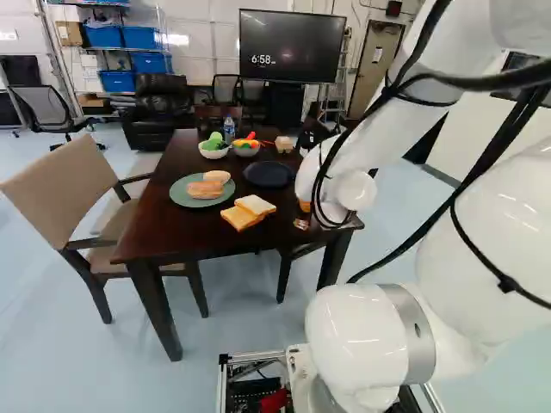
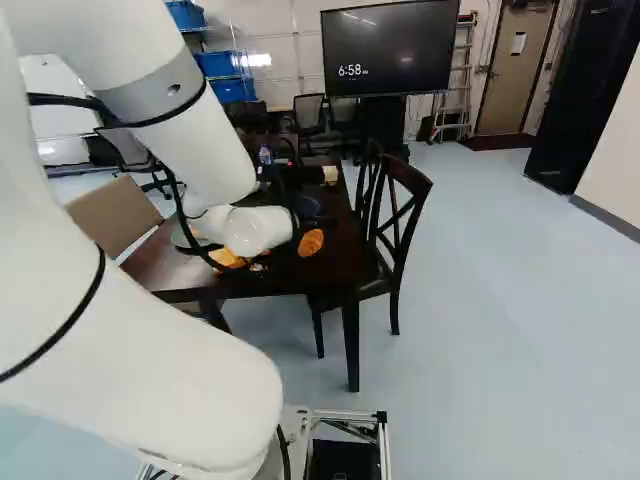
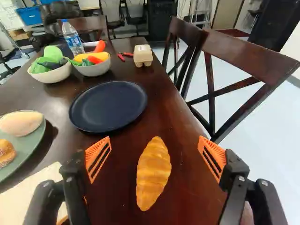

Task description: Move the croissant to the empty plate

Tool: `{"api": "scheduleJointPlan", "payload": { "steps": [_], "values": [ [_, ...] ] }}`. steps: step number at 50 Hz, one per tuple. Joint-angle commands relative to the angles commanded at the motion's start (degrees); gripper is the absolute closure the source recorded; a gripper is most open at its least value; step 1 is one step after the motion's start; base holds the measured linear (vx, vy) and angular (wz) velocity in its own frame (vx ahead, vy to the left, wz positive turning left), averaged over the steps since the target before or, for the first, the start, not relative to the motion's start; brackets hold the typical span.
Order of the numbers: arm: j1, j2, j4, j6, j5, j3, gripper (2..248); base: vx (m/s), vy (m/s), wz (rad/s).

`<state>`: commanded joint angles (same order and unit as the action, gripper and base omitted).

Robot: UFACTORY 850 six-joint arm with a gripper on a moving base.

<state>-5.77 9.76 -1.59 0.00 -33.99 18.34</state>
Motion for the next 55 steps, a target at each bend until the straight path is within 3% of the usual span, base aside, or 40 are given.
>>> {"api": "scheduleJointPlan", "payload": {
  "steps": [12,55],
  "values": [
    [-1.2,-1.5,0.0,0.0,6.0,3.2,3,0.0,0.0,0.0],
    [-0.1,-0.8,0.0,0.0,26.5,9.0,3,0.0,0.0,0.0]
  ]
}}
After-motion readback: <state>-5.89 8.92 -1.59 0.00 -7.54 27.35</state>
